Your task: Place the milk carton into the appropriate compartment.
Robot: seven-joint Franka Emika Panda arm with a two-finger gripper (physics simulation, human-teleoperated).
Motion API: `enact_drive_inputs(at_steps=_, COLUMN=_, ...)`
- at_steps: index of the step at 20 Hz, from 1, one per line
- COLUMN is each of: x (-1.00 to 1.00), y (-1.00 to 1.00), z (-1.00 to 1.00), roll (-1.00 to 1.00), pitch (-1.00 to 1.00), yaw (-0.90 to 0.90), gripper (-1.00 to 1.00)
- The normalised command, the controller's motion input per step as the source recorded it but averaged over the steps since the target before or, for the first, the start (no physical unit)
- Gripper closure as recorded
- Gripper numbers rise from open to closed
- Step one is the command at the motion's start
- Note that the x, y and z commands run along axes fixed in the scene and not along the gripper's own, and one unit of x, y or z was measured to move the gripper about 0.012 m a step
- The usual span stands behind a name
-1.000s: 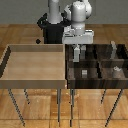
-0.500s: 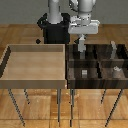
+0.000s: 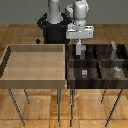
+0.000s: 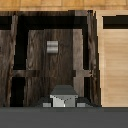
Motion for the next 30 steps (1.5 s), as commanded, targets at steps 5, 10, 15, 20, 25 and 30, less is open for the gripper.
enact_drive_inputs(at_steps=5, x=0.0, y=0.0, z=-0.8, roll=0.0, pitch=0.0, yaw=0.0, gripper=1.0)
enact_drive_inputs(at_steps=10, x=0.0, y=0.0, z=0.0, roll=0.0, pitch=0.0, yaw=0.0, gripper=1.0)
enact_drive_inputs(at_steps=15, x=0.0, y=0.0, z=0.0, roll=0.0, pitch=0.0, yaw=0.0, gripper=1.0)
enact_drive_inputs(at_steps=20, x=0.0, y=0.0, z=0.0, roll=0.0, pitch=0.0, yaw=0.0, gripper=-1.0)
enact_drive_inputs(at_steps=25, x=0.0, y=0.0, z=0.0, roll=0.0, pitch=0.0, yaw=0.0, gripper=-1.0)
enact_drive_inputs(at_steps=30, x=0.0, y=0.0, z=0.0, roll=0.0, pitch=0.0, yaw=0.0, gripper=-1.0)
